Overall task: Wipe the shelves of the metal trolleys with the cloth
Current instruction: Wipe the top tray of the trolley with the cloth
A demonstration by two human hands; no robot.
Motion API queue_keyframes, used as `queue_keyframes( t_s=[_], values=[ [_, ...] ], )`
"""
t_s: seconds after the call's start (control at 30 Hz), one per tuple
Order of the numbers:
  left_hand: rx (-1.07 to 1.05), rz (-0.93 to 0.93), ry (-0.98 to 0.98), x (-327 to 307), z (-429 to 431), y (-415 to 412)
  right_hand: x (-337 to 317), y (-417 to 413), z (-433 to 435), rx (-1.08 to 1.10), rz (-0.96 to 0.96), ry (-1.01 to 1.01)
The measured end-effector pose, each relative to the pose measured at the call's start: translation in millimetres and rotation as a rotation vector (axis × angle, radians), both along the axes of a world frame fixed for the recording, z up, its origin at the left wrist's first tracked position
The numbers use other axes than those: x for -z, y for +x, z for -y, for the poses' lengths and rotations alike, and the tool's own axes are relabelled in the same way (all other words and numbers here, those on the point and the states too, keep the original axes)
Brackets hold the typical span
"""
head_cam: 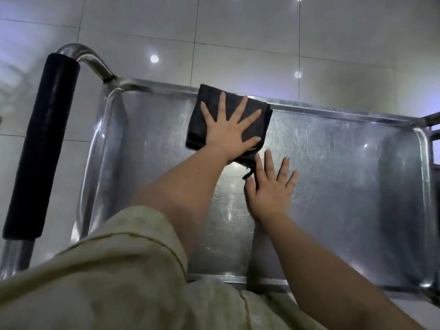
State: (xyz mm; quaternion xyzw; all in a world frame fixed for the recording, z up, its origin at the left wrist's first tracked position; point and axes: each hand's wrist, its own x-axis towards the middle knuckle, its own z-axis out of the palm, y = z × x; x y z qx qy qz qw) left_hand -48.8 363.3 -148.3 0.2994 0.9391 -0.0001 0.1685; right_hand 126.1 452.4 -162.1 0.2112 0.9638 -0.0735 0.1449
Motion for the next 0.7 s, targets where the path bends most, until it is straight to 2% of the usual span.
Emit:
queue_keyframes(
  t_s=[0.13, 0.33, 0.43, 0.53, 0.7],
  values=[
    [-0.031, 0.000, 0.004, -1, 14, -6, -1, -2, -2, -0.011, 0.030, 0.003],
    [-0.412, -0.023, -0.054, -7, 171, -53, -7, -4, 2, -0.012, 0.026, -0.012],
    [-0.496, -0.032, -0.092, -8, 187, -52, -7, -3, 4, -0.011, 0.022, -0.004],
    [-0.423, -0.016, -0.035, -4, 139, -43, -4, -2, 2, -0.004, 0.003, -0.001],
    [-0.100, 0.003, -0.029, -1, 40, 1, 1, 1, -3, -0.002, -0.038, -0.020]
  ],
)
